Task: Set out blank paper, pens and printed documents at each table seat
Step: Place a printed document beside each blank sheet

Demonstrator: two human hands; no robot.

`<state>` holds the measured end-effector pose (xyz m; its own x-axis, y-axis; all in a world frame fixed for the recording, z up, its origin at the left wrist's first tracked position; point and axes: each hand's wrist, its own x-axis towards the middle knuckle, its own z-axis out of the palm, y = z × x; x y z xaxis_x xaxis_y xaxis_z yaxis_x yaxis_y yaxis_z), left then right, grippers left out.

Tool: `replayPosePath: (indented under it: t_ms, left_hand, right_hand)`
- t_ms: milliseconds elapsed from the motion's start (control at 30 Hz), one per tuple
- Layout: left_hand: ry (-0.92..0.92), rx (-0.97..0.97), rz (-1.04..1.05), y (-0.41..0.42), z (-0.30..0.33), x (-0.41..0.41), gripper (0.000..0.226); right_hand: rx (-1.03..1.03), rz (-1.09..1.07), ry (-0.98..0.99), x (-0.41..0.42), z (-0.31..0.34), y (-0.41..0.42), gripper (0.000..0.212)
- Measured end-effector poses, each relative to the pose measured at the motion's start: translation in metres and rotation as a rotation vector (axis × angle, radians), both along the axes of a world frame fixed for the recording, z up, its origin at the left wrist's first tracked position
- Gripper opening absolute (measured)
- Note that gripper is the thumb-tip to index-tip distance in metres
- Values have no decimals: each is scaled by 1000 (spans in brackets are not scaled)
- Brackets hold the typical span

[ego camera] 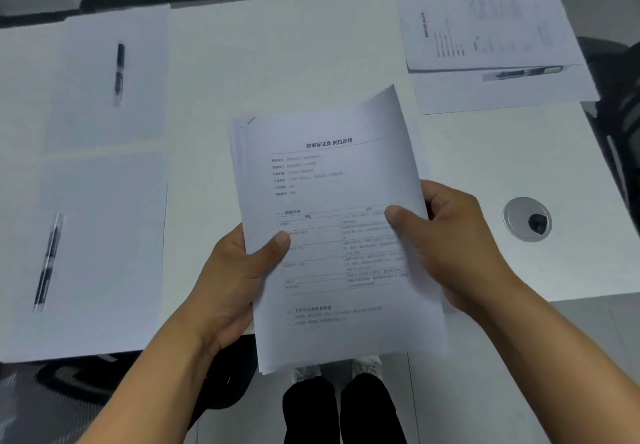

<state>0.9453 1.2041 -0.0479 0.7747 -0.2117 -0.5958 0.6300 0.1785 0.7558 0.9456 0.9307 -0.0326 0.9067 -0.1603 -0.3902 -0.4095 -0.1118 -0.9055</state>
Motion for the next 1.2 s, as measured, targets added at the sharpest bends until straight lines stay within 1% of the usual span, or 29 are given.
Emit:
replayPosePath:
  t_ms: [200,333,633,867,933,1200]
  left_hand:
    - [10,-22,15,11,-5,1,36]
    - [42,-40,37,14,-5,-2,40]
    - [64,-25,96,20,-3,-11,36]
    - [84,-42,120,16,-6,-13,35]
    - [88,-42,128,15,-6,-14,35]
    - [100,-37,138,24,-6,-16,36]
  right_hand:
    - [55,-134,-54,-4,-6,1,19]
    - [71,-165,-51,-8,-10,2,21]
    - [-59,-126,7,-10,-15,-6,5]
    - [-182,-151,5,-12,-19,-33,13]
    - [-224,-161,7,-11,-20,-42,11]
    - [-460,-161,25,2,-25,-65,13]
